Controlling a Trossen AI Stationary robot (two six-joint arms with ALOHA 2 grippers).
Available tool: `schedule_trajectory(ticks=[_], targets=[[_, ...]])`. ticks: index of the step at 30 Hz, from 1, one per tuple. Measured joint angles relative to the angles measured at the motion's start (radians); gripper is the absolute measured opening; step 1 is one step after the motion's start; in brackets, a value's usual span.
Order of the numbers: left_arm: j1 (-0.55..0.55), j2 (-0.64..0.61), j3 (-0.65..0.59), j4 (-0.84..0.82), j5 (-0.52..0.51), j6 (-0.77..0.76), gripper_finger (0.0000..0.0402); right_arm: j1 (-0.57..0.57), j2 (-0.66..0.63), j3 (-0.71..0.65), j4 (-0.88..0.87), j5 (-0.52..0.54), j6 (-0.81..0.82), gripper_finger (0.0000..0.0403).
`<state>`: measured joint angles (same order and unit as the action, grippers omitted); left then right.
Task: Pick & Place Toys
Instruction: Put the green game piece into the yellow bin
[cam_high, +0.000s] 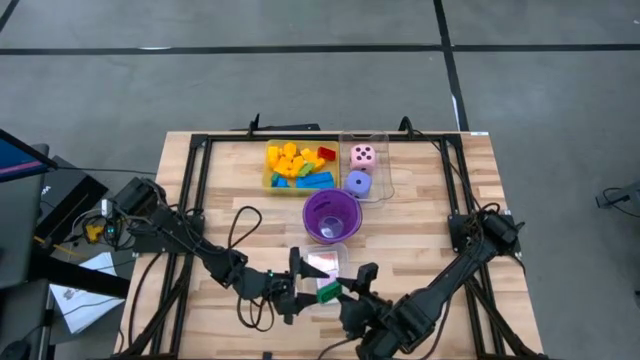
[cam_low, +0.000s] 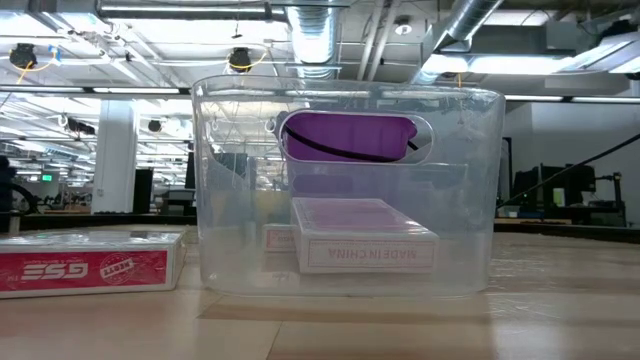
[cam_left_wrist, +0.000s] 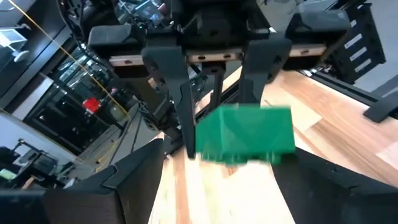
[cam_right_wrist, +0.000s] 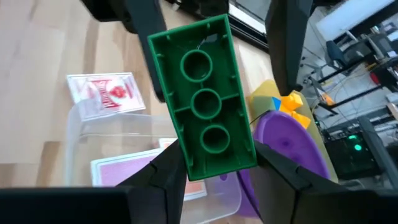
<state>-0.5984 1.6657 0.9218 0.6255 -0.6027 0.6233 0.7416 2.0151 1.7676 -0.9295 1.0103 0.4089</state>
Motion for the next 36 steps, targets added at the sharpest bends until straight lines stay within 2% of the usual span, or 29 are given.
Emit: schedule_trajectory(ticks=[11, 16, 21, 29, 36], targets=[[0.0, 0.0, 0.0, 0.004, 0.007, 0.027, 0.0285, 0.001, 0.0, 0.0, -0.002, 0.011, 0.002, 0.0141], [0.0, 0.0, 0.0, 0.004, 0.074, 0.026, 0.0285, 0.0, 0.0, 0.0, -0.002, 0.011, 0.002, 0.0141], [0.0, 0.0, 0.0, 0.01, 0.08, 0.027, 0.0279, -0.005, 0.0, 0.0, -0.004, 0.011, 0.007, 0.0141], [0.0, 0.0, -0.001, 0.028, 0.08, 0.027, 0.0237, -0.011, 0.0, 0.0, -0.004, 0.011, 0.01, 0.0141], [0.005, 0.0, -0.001, 0.027, 0.08, 0.027, 0.0173, -0.011, 0.0, 0.0, -0.003, 0.013, 0.014, 0.0141]])
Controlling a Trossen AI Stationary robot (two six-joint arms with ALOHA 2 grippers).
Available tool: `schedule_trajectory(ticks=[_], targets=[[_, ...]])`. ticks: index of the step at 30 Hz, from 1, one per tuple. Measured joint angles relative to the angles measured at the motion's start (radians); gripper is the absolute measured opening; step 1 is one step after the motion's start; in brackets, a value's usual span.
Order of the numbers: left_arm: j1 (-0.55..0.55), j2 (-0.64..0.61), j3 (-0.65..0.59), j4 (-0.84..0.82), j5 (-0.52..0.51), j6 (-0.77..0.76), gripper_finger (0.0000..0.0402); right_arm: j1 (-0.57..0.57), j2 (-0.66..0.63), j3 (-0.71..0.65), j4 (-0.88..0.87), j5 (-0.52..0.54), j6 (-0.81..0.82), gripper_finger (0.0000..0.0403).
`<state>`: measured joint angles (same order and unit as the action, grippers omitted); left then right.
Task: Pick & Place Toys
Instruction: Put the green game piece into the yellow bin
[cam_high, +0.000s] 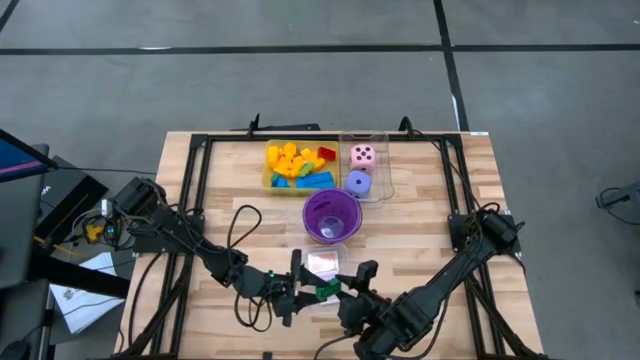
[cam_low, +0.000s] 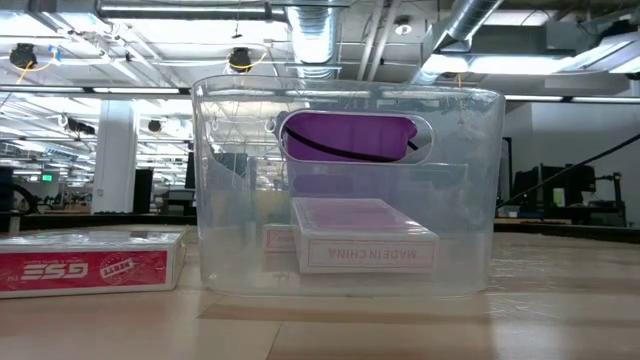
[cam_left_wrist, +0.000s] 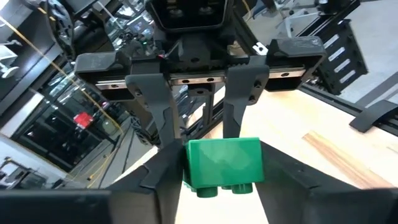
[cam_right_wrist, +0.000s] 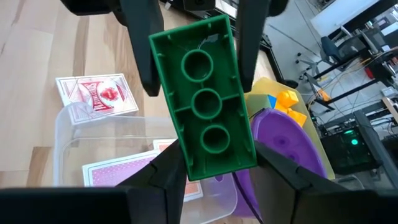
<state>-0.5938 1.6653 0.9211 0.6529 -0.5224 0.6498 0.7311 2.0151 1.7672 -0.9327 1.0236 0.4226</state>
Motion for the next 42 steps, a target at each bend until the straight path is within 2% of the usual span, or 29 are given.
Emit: schedule_trajectory(ticks=[4, 12, 21, 23, 26, 29, 31, 37, 39, 42], targets=[[0.004, 0.0, 0.0, 0.003, -0.034, 0.001, 0.0142, -0.001, 0.0, -0.001, -0.003, 0.003, 0.007, 0.0143], [0.005, 0.0, 0.0, -0.003, -0.065, -0.003, 0.0144, 0.001, 0.0, -0.001, -0.003, -0.001, -0.008, 0.0184], [0.005, -0.01, 0.0, -0.045, -0.163, -0.003, 0.014, 0.008, 0.0, -0.001, -0.036, 0.003, -0.006, 0.0242], [0.004, -0.028, -0.001, -0.083, -0.225, -0.004, 0.014, 0.016, -0.001, -0.001, -0.053, -0.005, 0.016, 0.0248], [-0.005, -0.065, -0.001, -0.159, -0.376, -0.015, 0.014, 0.027, -0.005, -0.001, -0.1, -0.008, 0.069, 0.0249], [-0.018, -0.118, -0.001, -0.28, -0.508, -0.074, 0.014, 0.039, -0.006, -0.001, -0.153, -0.002, 0.119, 0.025], [-0.021, -0.165, -0.001, -0.371, -0.555, -0.151, 0.014, 0.042, -0.006, -0.001, -0.179, -0.002, 0.159, 0.025], [0.004, -0.32, -0.006, -0.722, -0.605, -0.465, 0.014, 0.057, -0.006, -0.001, -0.233, -0.008, 0.276, 0.025], [0.026, -0.369, -0.039, -0.793, -0.614, -0.545, 0.014, 0.063, -0.006, -0.001, -0.249, -0.01, 0.314, 0.025], [0.077, -0.45, -0.132, -0.811, -0.619, -0.585, 0.014, 0.073, -0.006, -0.001, -0.268, -0.028, 0.374, 0.025]])
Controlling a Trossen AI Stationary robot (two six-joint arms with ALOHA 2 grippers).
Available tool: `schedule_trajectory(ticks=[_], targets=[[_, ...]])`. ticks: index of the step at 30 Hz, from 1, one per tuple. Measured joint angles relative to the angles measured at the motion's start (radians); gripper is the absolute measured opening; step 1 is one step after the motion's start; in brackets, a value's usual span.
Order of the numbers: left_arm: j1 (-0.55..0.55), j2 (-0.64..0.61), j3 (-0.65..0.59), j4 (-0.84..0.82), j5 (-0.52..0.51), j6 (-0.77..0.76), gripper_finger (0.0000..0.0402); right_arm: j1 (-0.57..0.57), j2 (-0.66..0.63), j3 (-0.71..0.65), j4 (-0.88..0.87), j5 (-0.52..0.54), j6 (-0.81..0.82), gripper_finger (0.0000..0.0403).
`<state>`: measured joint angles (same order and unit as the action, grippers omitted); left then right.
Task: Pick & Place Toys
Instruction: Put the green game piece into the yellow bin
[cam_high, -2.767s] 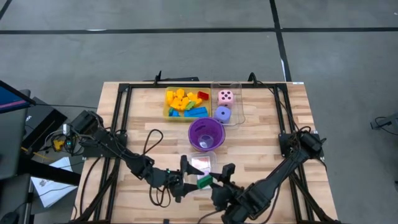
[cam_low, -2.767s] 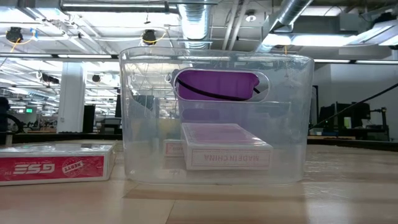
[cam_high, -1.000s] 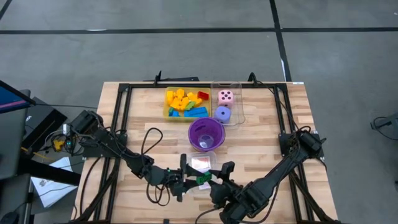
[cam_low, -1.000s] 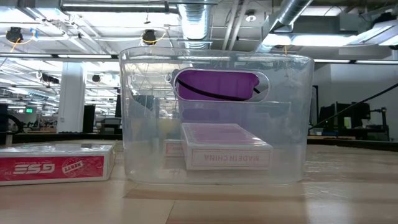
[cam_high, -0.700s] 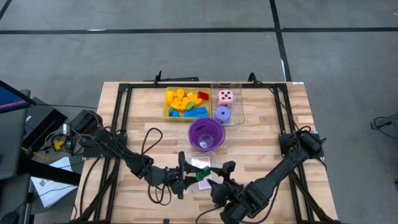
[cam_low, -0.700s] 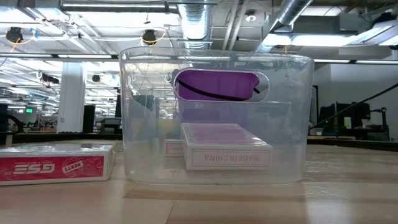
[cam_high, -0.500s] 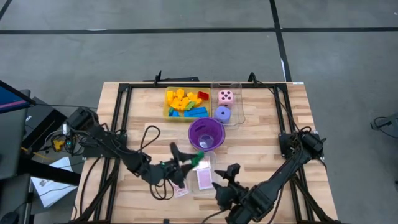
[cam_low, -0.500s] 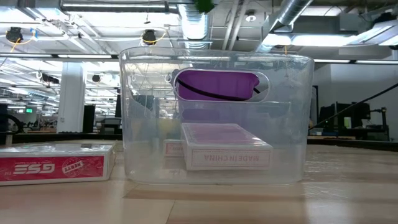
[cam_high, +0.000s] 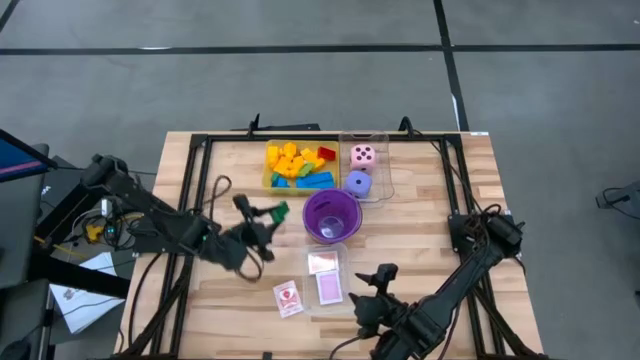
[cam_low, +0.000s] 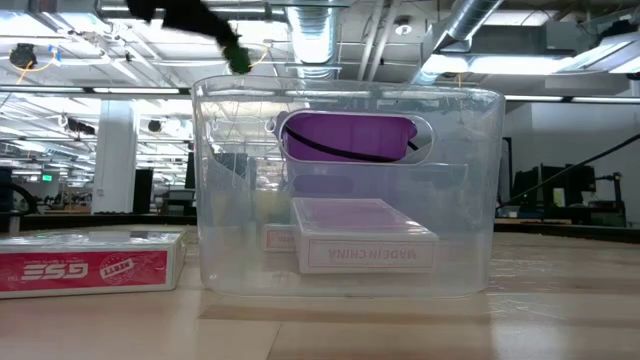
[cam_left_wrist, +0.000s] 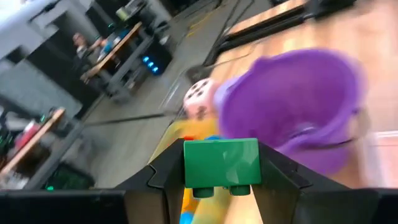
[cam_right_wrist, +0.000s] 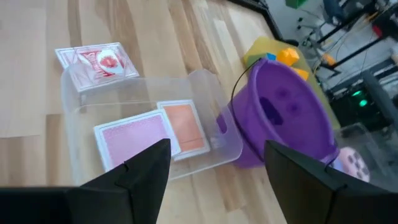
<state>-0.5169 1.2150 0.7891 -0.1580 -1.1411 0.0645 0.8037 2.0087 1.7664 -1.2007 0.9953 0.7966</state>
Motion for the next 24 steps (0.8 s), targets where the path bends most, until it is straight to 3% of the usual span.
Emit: schedule_trajectory(ticks=[5, 12, 18, 24], targets=[[0.147, -0.156, -0.176, 0.066, 0.05, -0.02, 0.014, 0.022, 0.0, 0.0, -0.025, -0.022, 0.098, 0.025], [0.458, -0.308, -0.396, 0.416, 0.382, 0.083, 0.014, 0.044, 0.0, 0.0, -0.026, -0.03, 0.207, 0.025], [0.744, -0.279, -0.495, 0.643, 0.696, 0.075, 0.014, 0.062, 0.0, -0.004, -0.028, -0.053, 0.309, 0.025], [0.936, -0.134, -0.495, 0.775, 0.905, 0.012, 0.014, 0.081, 0.0, -0.004, -0.026, -0.056, 0.398, 0.025]])
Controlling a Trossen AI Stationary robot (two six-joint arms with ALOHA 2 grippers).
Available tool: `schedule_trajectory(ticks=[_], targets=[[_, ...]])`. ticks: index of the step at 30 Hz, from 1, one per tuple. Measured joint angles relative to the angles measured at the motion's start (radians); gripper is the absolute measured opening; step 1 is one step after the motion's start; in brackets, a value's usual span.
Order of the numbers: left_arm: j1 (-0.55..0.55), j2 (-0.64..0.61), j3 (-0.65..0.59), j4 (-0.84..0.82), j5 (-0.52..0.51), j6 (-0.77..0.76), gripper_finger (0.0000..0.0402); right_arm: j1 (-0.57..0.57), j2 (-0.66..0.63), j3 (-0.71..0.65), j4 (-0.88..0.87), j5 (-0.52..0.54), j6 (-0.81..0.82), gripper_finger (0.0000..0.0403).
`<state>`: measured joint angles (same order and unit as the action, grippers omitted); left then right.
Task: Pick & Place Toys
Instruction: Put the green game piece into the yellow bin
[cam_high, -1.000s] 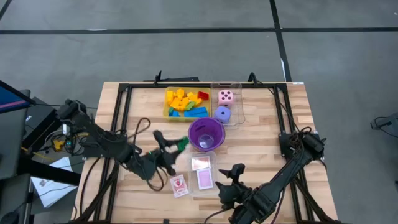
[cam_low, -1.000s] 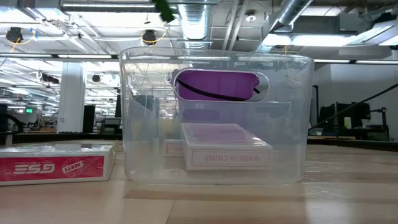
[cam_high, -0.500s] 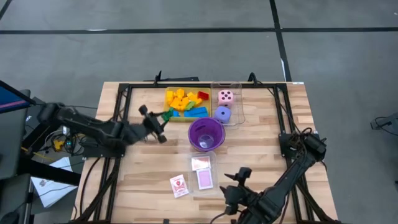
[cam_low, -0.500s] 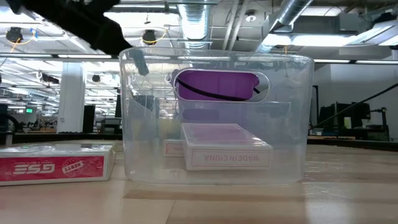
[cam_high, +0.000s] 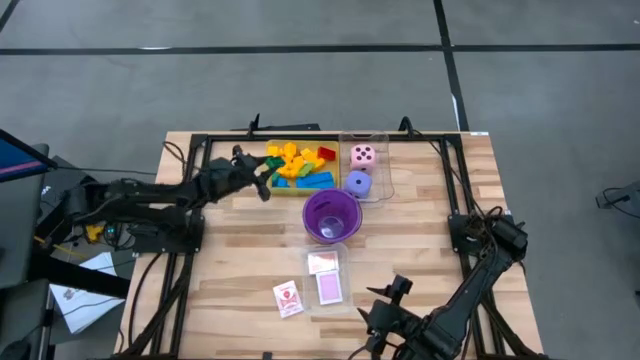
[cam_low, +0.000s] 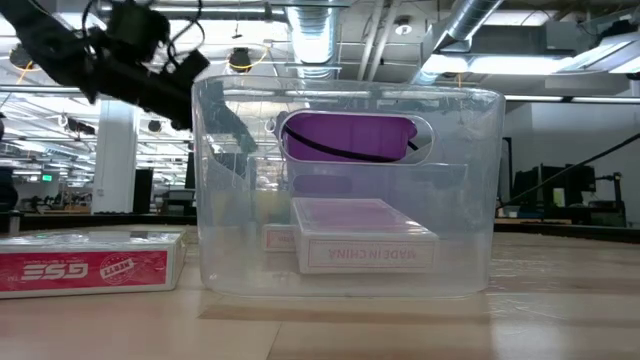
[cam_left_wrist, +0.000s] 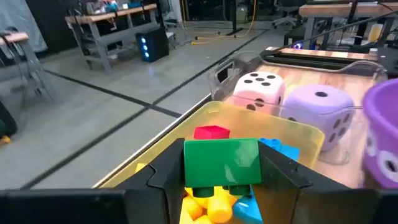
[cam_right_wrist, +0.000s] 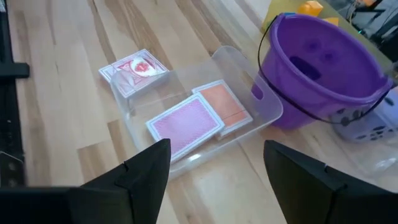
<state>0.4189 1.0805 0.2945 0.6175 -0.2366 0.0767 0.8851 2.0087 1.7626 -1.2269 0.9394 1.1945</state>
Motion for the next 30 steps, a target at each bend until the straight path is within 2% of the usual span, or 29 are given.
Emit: schedule_trajectory(ticks=[6, 14, 22, 30], targets=[[0.109, 0.236, 0.011, 0.2, 0.146, -0.03, 0.014, 0.015, 0.0, 0.0, 0.0, 0.0, 0.055, 0.025], [0.138, 0.475, 0.11, 0.22, 0.203, -0.04, 0.0141, 0.018, 0.001, 0.0, -0.01, 0.0, 0.054, 0.025], [0.13, 0.482, 0.12, 0.21, 0.21, -0.072, 0.0148, 0.019, 0.002, -0.001, -0.024, -0.022, 0.054, 0.025], [0.129, 0.469, 0.12, 0.209, 0.209, -0.137, 0.0189, 0.019, 0.003, -0.001, -0.026, -0.023, 0.052, 0.025]])
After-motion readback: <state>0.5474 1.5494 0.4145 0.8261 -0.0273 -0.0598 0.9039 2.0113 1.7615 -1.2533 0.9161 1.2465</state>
